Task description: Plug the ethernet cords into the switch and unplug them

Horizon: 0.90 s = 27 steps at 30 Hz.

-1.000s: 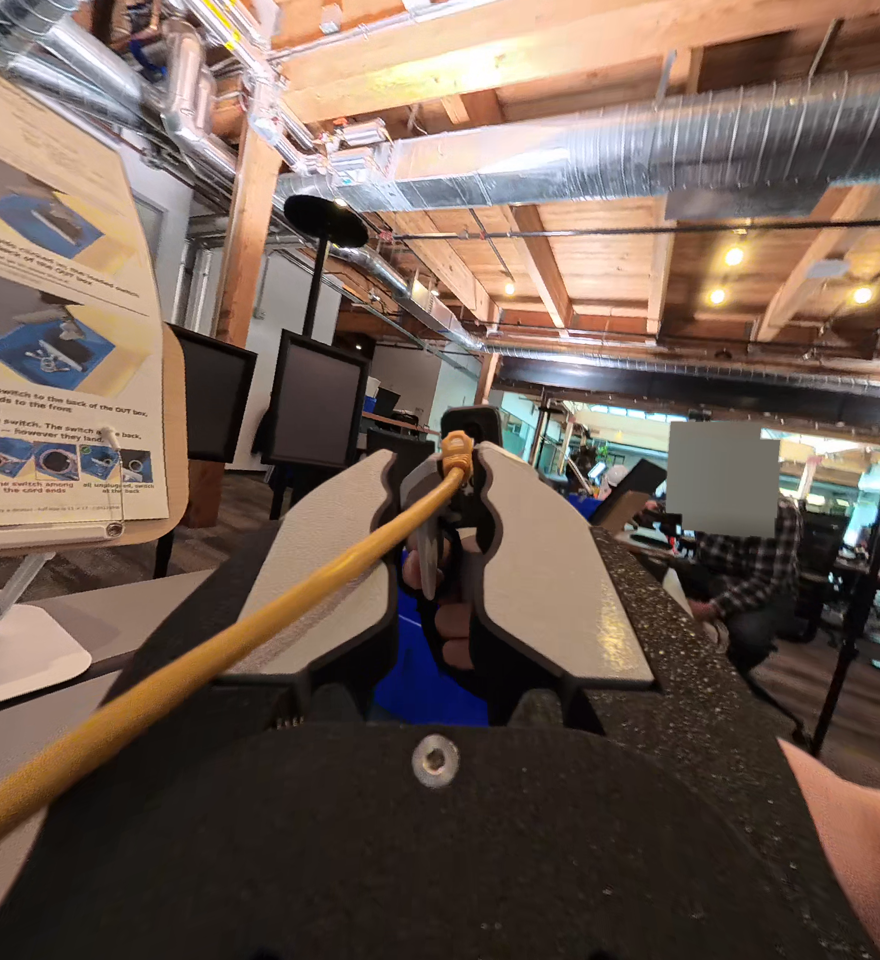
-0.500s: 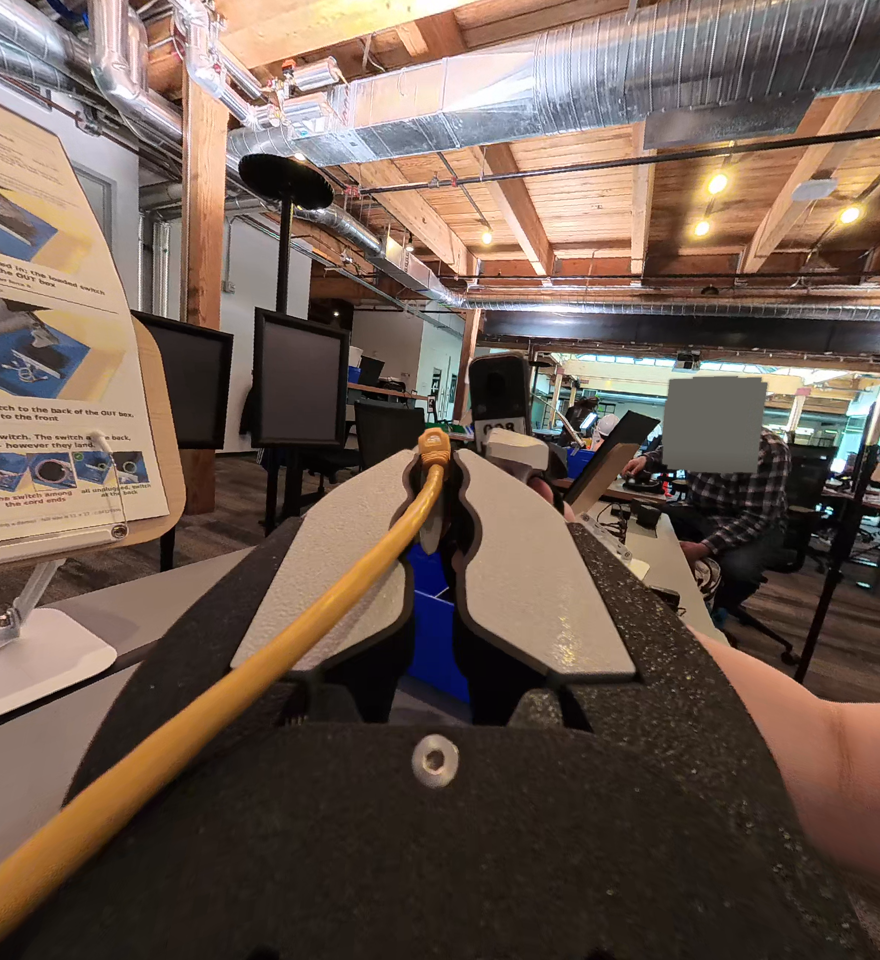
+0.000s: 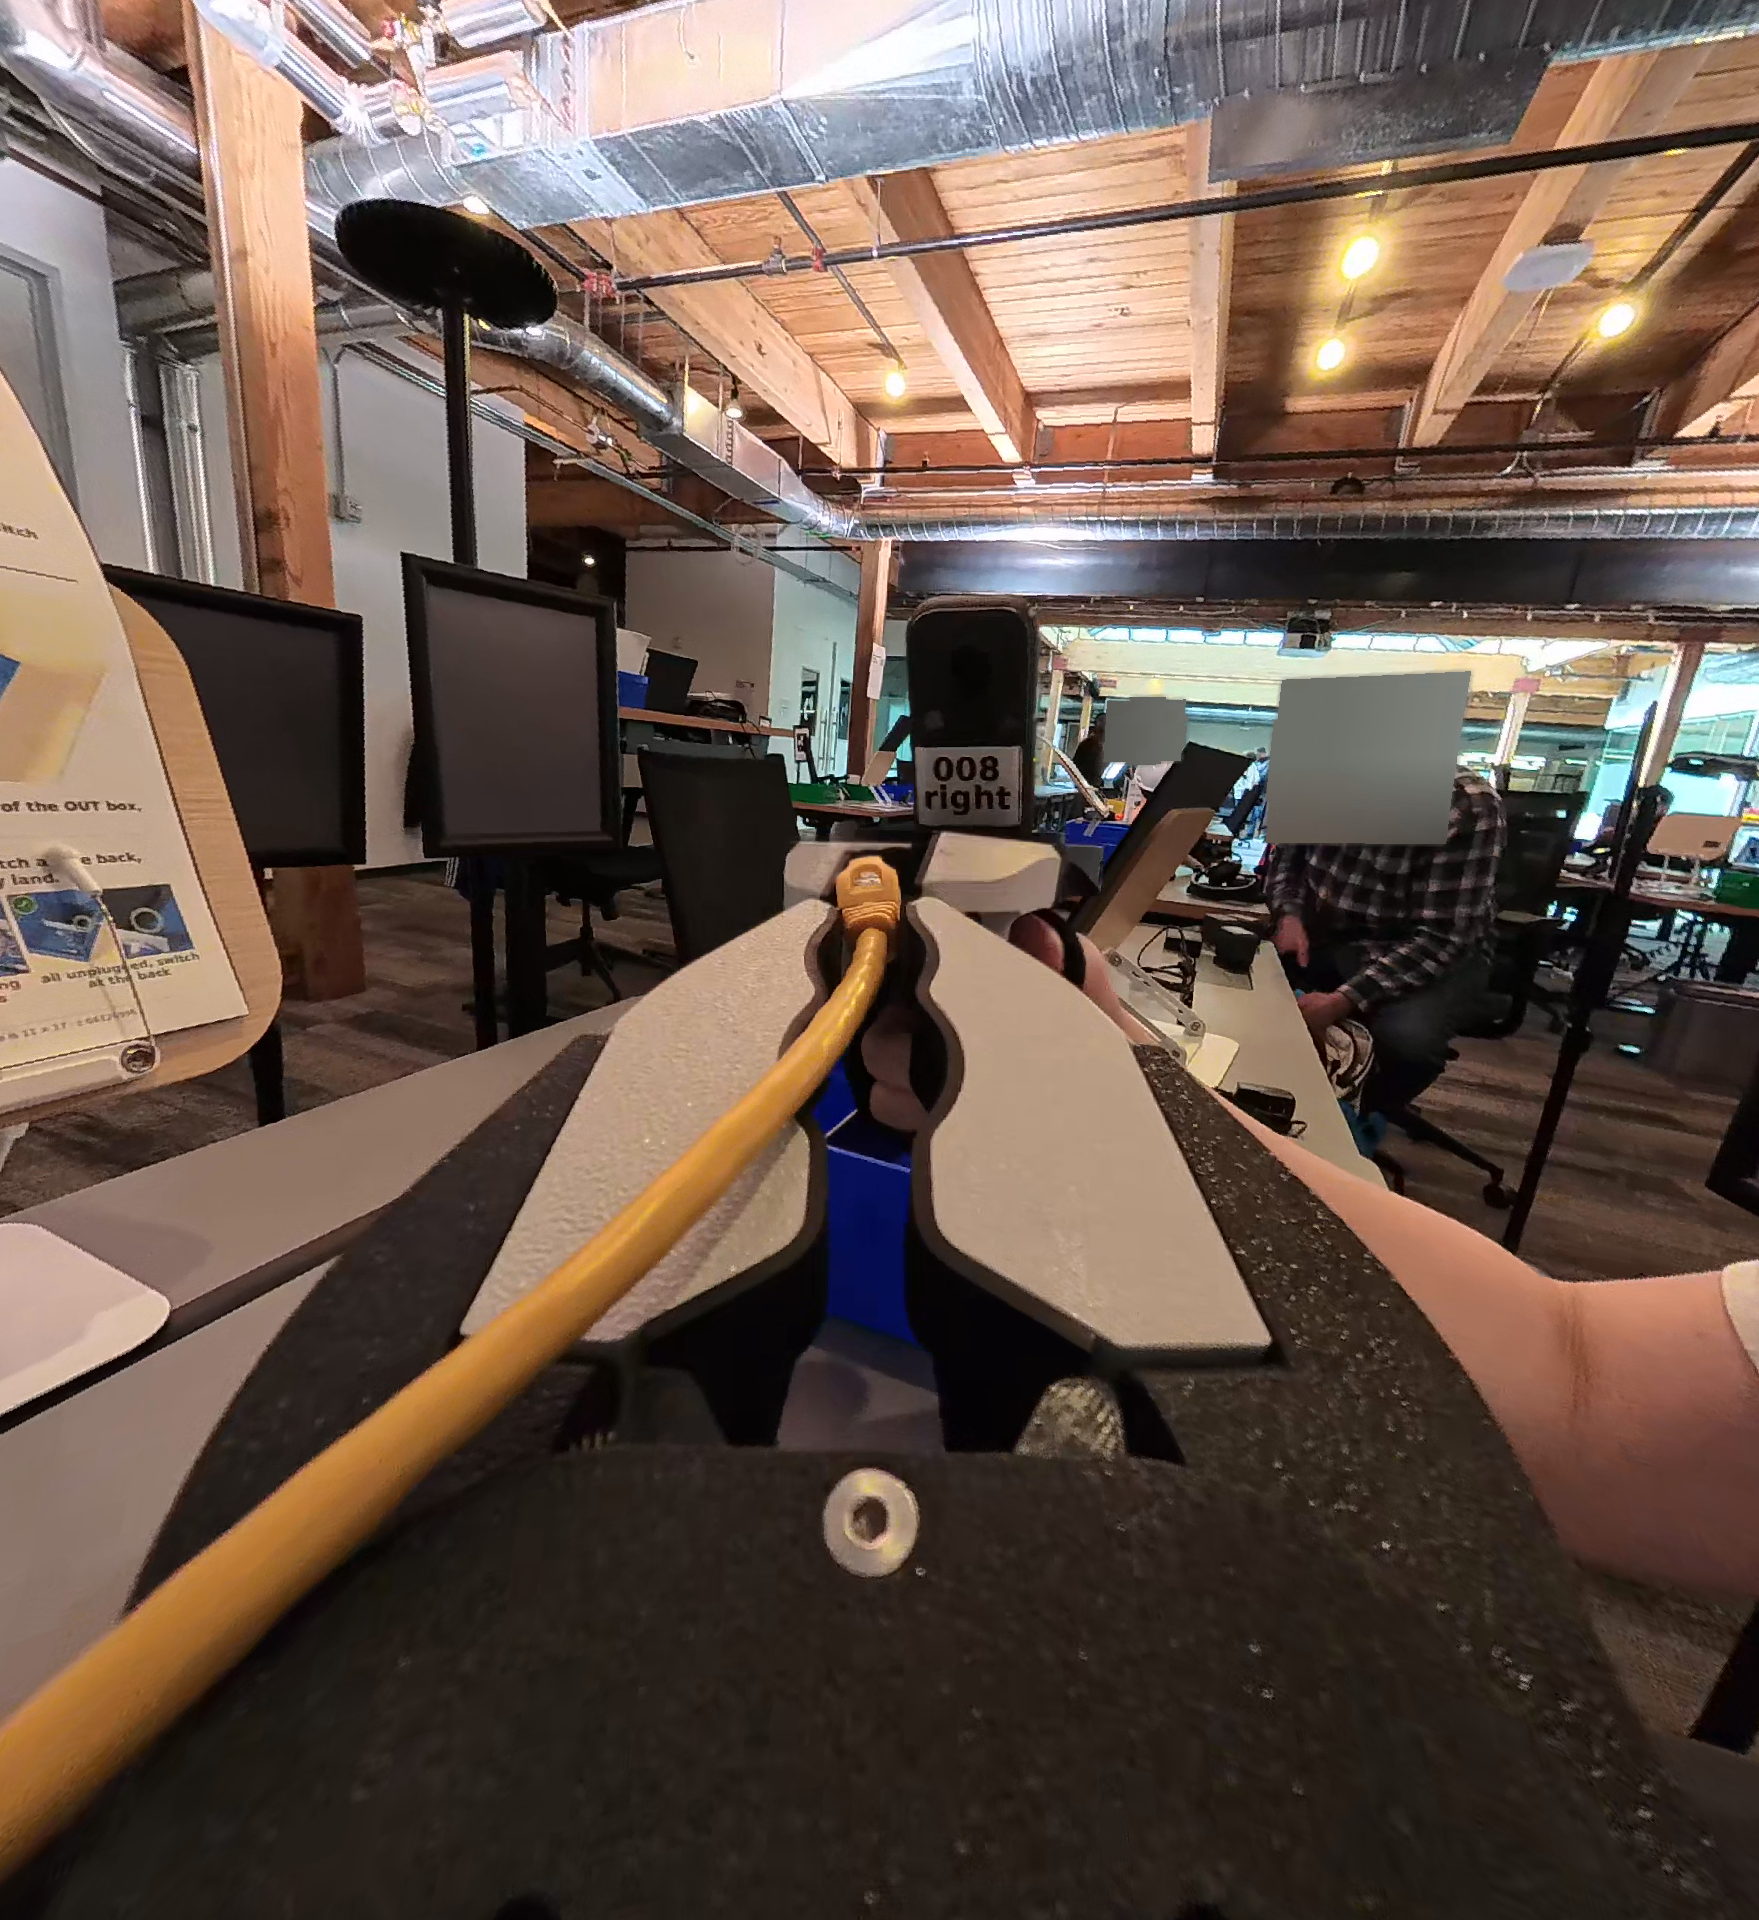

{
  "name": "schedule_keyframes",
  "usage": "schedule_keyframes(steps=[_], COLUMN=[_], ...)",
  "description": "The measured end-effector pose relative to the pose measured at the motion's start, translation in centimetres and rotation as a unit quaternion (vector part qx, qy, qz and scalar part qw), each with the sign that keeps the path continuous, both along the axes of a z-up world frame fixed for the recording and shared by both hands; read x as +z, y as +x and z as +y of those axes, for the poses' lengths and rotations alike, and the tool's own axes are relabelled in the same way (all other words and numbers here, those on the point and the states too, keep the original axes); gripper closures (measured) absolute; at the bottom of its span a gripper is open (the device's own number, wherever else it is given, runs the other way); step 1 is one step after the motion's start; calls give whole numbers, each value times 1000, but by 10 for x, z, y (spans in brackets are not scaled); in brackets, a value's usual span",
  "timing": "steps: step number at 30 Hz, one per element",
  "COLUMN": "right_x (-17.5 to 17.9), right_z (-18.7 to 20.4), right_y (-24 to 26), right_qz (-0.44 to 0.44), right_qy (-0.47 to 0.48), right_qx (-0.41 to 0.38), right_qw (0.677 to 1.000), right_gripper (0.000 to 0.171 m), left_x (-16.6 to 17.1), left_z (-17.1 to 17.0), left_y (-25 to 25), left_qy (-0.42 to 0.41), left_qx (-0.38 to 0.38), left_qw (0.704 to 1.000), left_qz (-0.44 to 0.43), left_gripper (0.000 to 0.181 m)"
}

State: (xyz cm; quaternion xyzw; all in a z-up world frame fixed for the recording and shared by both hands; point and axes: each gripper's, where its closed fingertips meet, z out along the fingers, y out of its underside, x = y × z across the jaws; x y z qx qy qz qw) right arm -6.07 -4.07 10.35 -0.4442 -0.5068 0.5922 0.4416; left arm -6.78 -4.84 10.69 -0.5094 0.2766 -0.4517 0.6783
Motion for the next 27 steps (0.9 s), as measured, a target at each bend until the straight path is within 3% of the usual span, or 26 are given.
schedule_keyframes(steps=[14, 20, 24, 27], right_x=[-5, -6, -7, -9], right_z=[-9, -13, -16, -18], right_y=[7, 9, 9, 9], right_qz=[-12, -7, -8, -12], right_qy=[12, 57, 64, 62], right_qx=[38, 36, 43, 51], right_qw=[999, 998, 997, 997], right_gripper=[159, 160, 160, 160], left_x=[-2, -6, -9, -9], left_z=[-7, -2, -7, -9], left_y=[7, 13, 20, 22], left_qy=[8, 2, 9, 13], left_qx=[-17, 2, -21, -26], left_qw=[1000, 999, 998, 998], left_qz=[17, 42, 59, 64], left_gripper=[170, 147, 165, 165])
